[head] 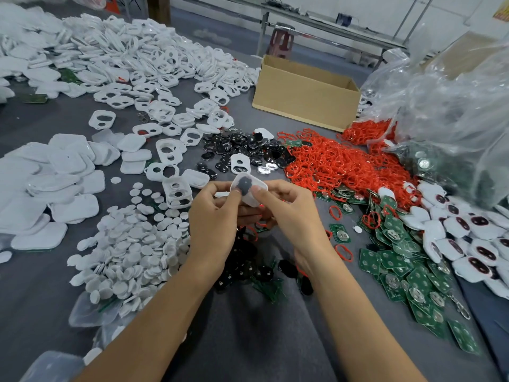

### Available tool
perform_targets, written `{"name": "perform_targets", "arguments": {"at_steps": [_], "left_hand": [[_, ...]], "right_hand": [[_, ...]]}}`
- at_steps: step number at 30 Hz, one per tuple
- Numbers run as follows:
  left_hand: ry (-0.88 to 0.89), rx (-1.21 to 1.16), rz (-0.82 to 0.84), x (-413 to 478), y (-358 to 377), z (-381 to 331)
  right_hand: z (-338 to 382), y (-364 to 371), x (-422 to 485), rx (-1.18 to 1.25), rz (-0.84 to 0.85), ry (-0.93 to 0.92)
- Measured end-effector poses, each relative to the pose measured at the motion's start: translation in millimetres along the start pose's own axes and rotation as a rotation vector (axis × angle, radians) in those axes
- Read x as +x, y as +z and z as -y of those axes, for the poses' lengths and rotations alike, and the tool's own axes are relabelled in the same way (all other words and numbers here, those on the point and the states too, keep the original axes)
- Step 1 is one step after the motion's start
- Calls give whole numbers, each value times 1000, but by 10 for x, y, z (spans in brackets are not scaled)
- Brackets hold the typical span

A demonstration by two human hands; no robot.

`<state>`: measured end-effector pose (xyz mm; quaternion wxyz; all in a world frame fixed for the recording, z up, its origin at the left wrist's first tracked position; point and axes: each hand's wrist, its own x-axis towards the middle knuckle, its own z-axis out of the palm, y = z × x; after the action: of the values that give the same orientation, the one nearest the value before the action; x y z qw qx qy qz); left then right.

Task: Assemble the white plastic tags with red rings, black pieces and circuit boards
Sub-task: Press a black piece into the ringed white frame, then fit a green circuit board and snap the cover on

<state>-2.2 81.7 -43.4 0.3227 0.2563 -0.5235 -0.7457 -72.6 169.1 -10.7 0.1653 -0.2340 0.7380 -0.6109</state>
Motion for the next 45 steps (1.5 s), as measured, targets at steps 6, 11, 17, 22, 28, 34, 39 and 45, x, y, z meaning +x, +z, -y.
{"name": "perform_targets", "arguments": {"at_steps": [6,11,17,22,28,34,39,45], "left_hand": [[-74,-97,132,-27,24,-81],[-45,-34,322,-50,-8,-116],[31,-4,380,-70,-3,-120],[46,-13,337,-54,-12,-125],[29,-5,332,-74,24,-106],[7,5,336,-84,30,-101],[2,17,361,-87,25,-89],[8,54,390,-85,9,-78]], "right_hand": [[-3,-92,39,105,36,54],[60,-302,100,175,168,159],[127,-546,126,273,243,248],[139,-1011,151,-517,21,48],[-11,-1307,142,-942,168,301],[-65,-1319,197,-1037,144,274],[45,-1313,140,-586,107,91],[305,-941,77,-152,129,-212]]}}
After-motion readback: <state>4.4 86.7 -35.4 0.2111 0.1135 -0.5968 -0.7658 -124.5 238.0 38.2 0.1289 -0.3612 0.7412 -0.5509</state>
